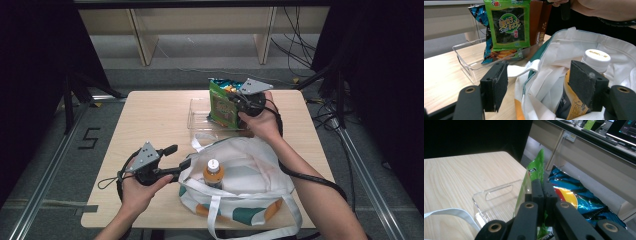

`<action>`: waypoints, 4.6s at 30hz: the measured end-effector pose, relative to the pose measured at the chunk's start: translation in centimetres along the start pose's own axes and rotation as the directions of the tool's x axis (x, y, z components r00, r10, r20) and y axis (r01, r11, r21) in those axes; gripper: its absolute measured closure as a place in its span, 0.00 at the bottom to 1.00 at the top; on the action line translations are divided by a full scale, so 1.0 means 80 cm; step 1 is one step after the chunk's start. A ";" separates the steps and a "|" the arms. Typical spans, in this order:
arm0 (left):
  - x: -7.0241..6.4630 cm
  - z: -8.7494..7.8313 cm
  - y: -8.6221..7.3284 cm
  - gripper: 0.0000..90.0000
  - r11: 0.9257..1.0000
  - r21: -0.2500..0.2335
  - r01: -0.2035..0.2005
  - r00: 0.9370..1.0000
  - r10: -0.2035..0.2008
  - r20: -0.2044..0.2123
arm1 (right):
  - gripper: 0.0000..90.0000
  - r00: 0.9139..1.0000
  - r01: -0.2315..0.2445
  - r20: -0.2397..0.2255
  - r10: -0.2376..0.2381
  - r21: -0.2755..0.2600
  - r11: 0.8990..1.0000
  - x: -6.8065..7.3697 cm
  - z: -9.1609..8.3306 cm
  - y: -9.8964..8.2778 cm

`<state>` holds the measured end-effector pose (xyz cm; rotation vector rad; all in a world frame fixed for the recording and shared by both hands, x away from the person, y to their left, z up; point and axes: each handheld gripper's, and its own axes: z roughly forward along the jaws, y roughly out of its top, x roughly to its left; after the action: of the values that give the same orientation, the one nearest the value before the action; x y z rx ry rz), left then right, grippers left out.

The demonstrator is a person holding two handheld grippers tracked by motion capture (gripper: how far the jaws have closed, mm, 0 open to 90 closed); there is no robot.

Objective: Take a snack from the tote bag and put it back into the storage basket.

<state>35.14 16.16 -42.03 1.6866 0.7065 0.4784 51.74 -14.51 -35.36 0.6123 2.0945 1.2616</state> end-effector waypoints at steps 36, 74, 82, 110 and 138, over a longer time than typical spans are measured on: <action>0.000 0.000 -0.001 0.35 1.000 0.002 -0.003 1.000 0.003 0.000 | 1.00 0.999 0.034 0.030 -0.033 -0.031 0.999 -0.001 0.013 -0.002; 0.000 0.000 -0.001 0.35 1.000 0.004 -0.002 1.000 0.002 0.002 | 0.97 0.993 0.105 0.056 -0.108 0.063 0.993 -0.003 0.014 -0.006; -0.001 0.000 -0.001 0.35 1.000 0.004 -0.001 1.000 0.001 0.004 | 1.00 0.991 0.122 0.047 -0.127 0.097 0.988 0.001 0.013 -0.003; 0.000 0.001 -0.001 0.35 1.000 0.008 -0.003 1.000 0.003 0.004 | 1.00 0.989 0.133 0.051 -0.136 0.056 0.990 0.000 0.009 -0.003; 0.000 0.001 -0.002 0.35 1.000 0.008 -0.004 1.000 0.004 0.006 | 1.00 0.985 0.154 0.073 -0.155 0.018 0.988 0.004 0.021 -0.014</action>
<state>35.19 16.12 -42.19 1.6962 0.7017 0.4732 52.62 -13.74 -37.09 0.4839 2.0477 1.1239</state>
